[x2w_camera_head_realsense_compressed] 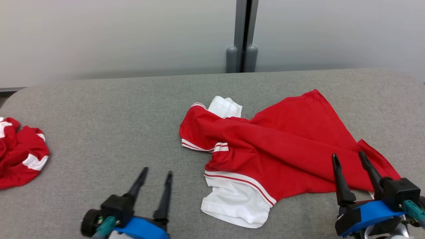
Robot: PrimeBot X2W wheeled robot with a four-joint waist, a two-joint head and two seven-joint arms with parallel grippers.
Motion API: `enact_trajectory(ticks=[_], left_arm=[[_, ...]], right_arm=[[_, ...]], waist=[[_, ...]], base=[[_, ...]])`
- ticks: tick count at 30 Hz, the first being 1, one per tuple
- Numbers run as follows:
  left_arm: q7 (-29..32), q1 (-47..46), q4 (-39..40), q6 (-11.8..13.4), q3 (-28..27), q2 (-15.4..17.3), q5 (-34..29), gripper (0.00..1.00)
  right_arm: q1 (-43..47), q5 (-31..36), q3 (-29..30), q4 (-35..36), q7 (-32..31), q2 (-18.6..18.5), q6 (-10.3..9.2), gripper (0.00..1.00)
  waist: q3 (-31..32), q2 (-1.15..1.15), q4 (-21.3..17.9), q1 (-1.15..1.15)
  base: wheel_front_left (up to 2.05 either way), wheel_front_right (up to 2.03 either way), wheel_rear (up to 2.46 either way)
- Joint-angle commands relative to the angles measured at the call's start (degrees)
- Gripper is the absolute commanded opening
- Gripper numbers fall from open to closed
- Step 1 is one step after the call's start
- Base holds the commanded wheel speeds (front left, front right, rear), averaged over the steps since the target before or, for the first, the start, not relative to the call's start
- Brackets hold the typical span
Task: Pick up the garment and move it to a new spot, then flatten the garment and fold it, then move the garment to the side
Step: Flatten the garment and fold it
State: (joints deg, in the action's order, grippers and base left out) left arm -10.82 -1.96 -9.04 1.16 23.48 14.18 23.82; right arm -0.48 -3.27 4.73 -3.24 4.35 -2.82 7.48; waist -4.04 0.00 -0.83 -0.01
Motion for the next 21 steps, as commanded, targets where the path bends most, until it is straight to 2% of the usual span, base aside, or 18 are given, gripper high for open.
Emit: enact_trajectory(ticks=[1,4,7,12,20,21], left_arm=[[1.16,-1.81,-0.73,-0.80,1.12,-0.32,-0.39,1.00],[3.78,-4.40,-4.12,-4.06,5.06,-1.84,-0.60,1.00],[5.60,-7.49,-9.17,-6.01,7.55,-3.48,0.10,1.00],[8.11,-12.25,-18.81,-5.85,7.42,-5.95,1.60,1.00],[8.31,-18.78,-27.72,-6.82,7.25,-7.49,3.10,1.00],[8.67,-20.06,-28.91,-7.51,8.03,-8.04,3.82,0.00]], right_arm=[[-0.44,-0.05,-0.01,0.23,-0.22,-0.14,0.03,1.00],[-0.50,-0.58,-0.38,0.71,-0.91,-0.13,0.03,1.00],[-1.04,-1.16,-1.33,0.88,-1.11,-0.13,0.03,1.00],[-1.99,-2.24,-2.50,-0.12,-0.94,-0.12,0.03,1.00],[-2.91,-3.71,-3.98,-0.55,-0.46,-0.11,0.03,1.00],[-3.11,-3.95,-3.96,-0.62,-0.12,-0.12,0.03,1.00]], waist=[[-0.23,0.00,-0.23,0.01],[-1.18,0.00,-1.12,0.01],[-2.39,0.00,-2.46,0.01],[-4.11,0.00,-4.95,0.01],[-6.18,0.00,-7.13,0.01],[-6.55,0.00,-7.06,0.01]], base=[[0.00,0.00,0.00],[0.00,0.00,0.00],[0.00,0.00,0.00],[0.00,0.00,0.00],[0.00,0.00,0.00],[0.00,0.00,0.00]])
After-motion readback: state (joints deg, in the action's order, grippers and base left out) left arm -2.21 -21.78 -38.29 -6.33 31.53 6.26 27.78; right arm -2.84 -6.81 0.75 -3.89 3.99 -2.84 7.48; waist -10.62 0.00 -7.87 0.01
